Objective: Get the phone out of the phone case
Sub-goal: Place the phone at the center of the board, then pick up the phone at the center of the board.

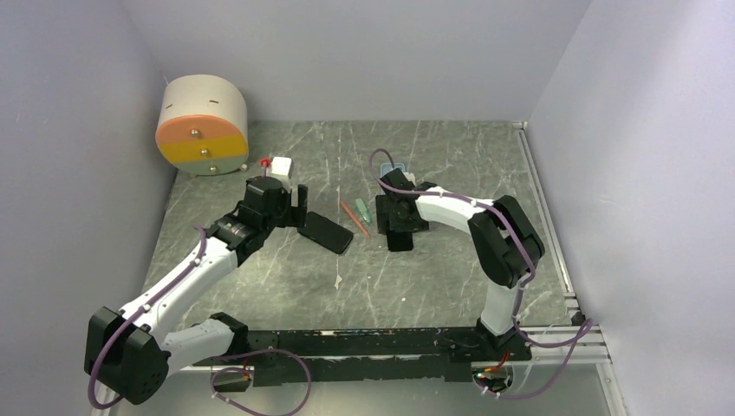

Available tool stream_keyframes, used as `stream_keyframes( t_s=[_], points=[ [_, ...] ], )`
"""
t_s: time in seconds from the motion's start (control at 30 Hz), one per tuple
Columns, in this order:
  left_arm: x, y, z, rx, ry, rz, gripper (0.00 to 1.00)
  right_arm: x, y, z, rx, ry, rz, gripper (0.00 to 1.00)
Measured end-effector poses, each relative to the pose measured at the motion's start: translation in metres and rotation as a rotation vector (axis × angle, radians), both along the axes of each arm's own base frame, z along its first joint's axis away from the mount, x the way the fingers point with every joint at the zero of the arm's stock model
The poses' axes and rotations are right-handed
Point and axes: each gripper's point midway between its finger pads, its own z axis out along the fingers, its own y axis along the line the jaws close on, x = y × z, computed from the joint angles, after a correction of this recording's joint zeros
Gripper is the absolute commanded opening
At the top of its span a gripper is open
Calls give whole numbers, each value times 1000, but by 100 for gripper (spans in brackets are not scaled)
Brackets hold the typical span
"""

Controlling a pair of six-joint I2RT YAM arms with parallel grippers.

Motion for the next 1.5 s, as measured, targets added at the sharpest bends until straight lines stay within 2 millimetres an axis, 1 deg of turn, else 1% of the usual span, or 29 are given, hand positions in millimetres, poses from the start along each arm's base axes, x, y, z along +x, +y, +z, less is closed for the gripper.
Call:
stream_keyframes(
  t_s=[0.07,0.13,0.23,0.33,0.37,0.4,0.47,0.57,0.67,0.77,0.87,0.97,1.13,1.2,1.4,1.5],
  points=[
    [0,0,-1,-16,8,17,94,0,0,1,-2,2,20,99],
    [-2,0,-5,-32,28,39,94,0,-1,2,-6,-1,37,99],
    [-5,-2,-13,-69,89,88,94,3,-1,15,0,-37,69,99],
    [-5,-5,-19,-105,157,142,94,8,1,45,36,-126,95,99],
    [-5,-7,-20,-117,177,160,94,11,1,58,54,-170,100,99],
    [-4,-9,-21,-135,201,185,94,14,1,75,78,-229,104,99],
    [-4,-11,-25,-160,244,230,94,19,-3,104,110,-331,99,99],
    [-3,-16,-31,-196,318,309,94,22,-15,138,138,-463,83,99],
    [0,-22,-42,-224,403,397,94,19,-33,162,147,-566,56,99],
    [3,-30,-54,-243,474,457,94,15,-49,175,141,-633,29,99],
    [8,-39,-67,-269,542,526,94,10,-64,183,132,-690,8,99],
    [12,-44,-78,-295,585,601,94,5,-71,185,127,-718,5,99],
    [17,-50,-89,-337,637,757,94,2,-75,180,110,-725,23,99],
    [19,-52,-97,-348,658,824,94,2,-75,179,101,-725,36,99],
    [16,-53,-126,-344,723,983,94,-2,-77,177,98,-743,58,99],
    [14,-54,-135,-352,738,1040,94,-6,-79,173,96,-746,66,99]
  ],
)
